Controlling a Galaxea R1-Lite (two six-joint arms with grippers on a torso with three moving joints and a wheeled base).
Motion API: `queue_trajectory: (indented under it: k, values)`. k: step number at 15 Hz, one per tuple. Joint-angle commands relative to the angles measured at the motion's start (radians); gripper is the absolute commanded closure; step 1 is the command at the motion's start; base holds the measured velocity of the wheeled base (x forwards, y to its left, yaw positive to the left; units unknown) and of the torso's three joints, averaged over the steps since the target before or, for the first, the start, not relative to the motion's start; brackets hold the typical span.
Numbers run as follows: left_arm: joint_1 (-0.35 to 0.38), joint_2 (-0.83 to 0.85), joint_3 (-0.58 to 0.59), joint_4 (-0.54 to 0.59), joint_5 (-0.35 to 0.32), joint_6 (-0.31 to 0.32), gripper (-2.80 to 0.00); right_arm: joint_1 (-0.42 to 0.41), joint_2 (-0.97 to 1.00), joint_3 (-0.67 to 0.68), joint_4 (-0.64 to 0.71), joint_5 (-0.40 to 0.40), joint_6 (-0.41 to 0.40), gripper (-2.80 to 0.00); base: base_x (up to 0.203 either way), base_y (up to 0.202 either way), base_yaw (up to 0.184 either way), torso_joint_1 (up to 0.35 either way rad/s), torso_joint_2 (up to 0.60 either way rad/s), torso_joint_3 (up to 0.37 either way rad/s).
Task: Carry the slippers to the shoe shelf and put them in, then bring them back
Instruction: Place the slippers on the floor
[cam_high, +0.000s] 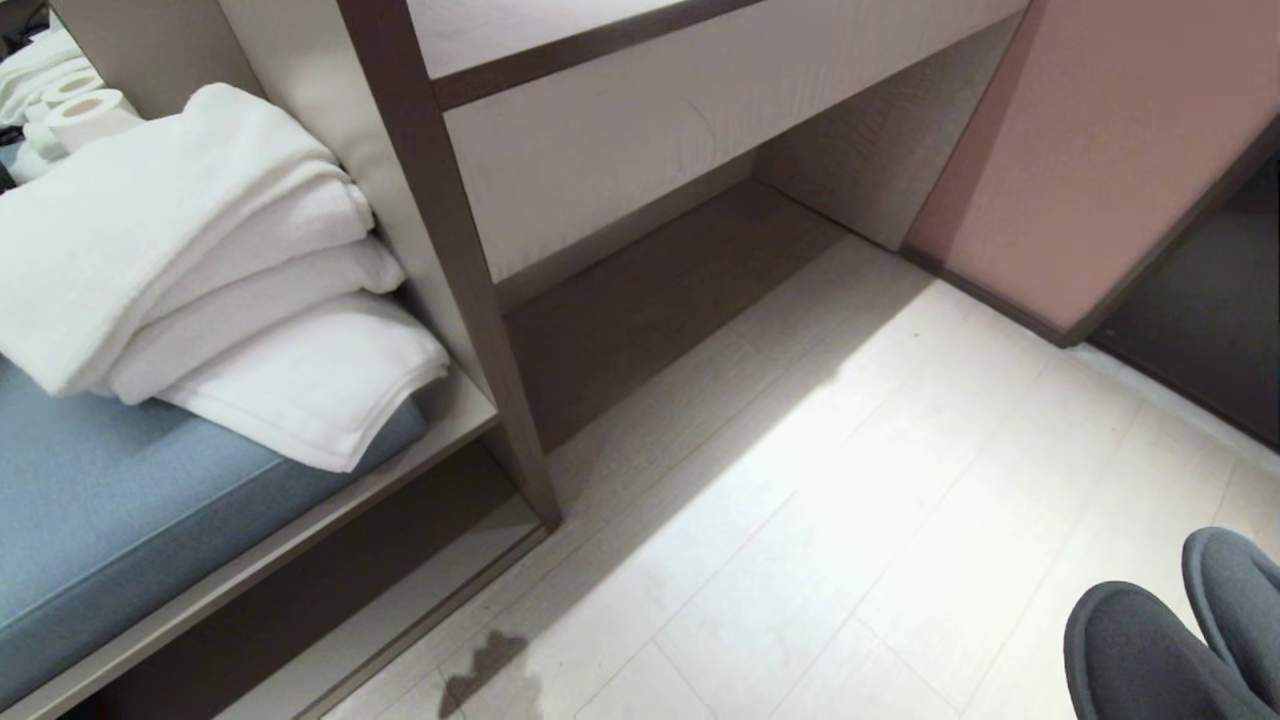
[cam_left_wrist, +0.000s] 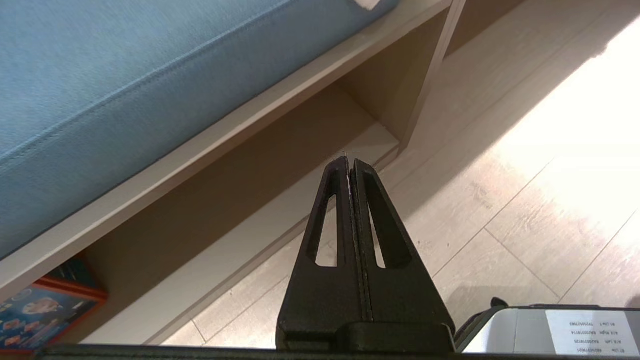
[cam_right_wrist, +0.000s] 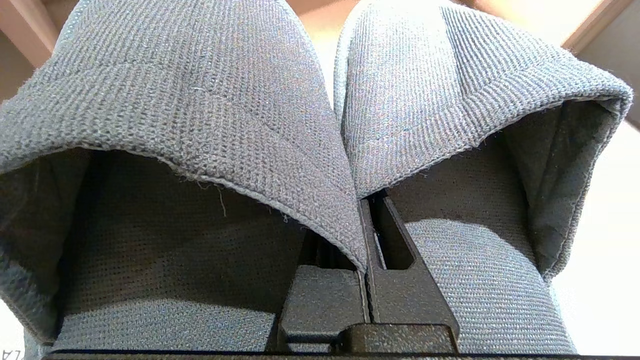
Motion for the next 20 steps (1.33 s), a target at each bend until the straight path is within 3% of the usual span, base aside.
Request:
queue_trajectory:
  k: [1,20]
  values:
    - [0.001,0.004,0.000,-0.001,0.000,-0.001,0.00,0.002,0.002,0.000,0.001,0.001,-0.001,0.00,0.000,0.000,0.000,-0.002,0.00,-0.194]
    - [0.001,-0.002,0.000,-0.003,0.000,-0.002,0.00,0.002,0.002,0.000,0.002,0.001,-0.001,0.00,0.000,0.000,0.000,0.002,0.00,-0.198]
